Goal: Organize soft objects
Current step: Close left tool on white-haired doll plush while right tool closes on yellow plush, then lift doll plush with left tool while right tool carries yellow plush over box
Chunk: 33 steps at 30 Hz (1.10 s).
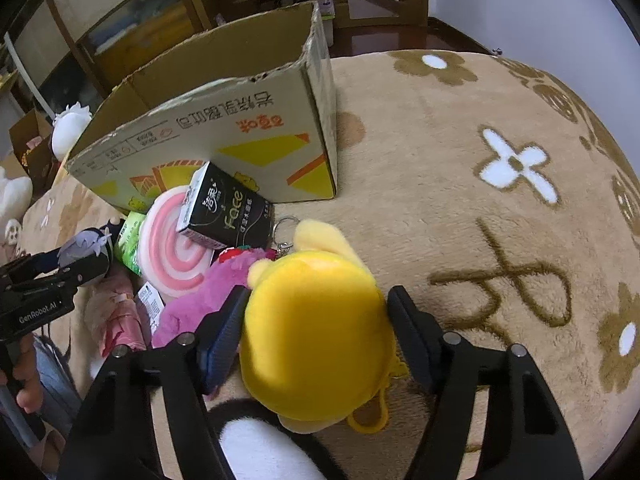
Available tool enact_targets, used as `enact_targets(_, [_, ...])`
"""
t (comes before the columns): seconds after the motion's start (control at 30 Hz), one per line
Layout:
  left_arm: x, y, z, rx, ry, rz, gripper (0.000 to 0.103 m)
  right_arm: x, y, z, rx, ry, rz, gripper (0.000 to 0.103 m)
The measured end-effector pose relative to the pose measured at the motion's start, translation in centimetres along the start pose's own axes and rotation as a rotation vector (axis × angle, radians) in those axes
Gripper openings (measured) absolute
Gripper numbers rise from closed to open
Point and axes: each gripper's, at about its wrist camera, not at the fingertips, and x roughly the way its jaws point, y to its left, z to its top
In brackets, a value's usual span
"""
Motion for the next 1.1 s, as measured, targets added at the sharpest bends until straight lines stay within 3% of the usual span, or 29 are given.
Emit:
enact_targets(0.33, [-1.0,-0.4,-0.2,0.020,-0.038,0.011,0.063,-2.0,0.5,0.3,-0.041,-0.081,-0.023,0.069])
enact_targets(0.57, [-2.9,-1.1,-0.4,0.049,-0.113,0.043,0.063,-3.9,0.7,0.8,-0.056,-0.173,-0.024,0.069])
enact_targets(0.87, [-7.4,-0.9,-0.4,0.028,-0.281,0.065,0.063,-7.3,2.3,1.3,-0.118,-0.342,-0.063,0.068])
enact_targets(1.1, [-11.1,-0.4,0.8,0.009,-0.418,0.058,0.063,-10.1,2.4,2.7,-0.097,-0.451,-0.033,0.068])
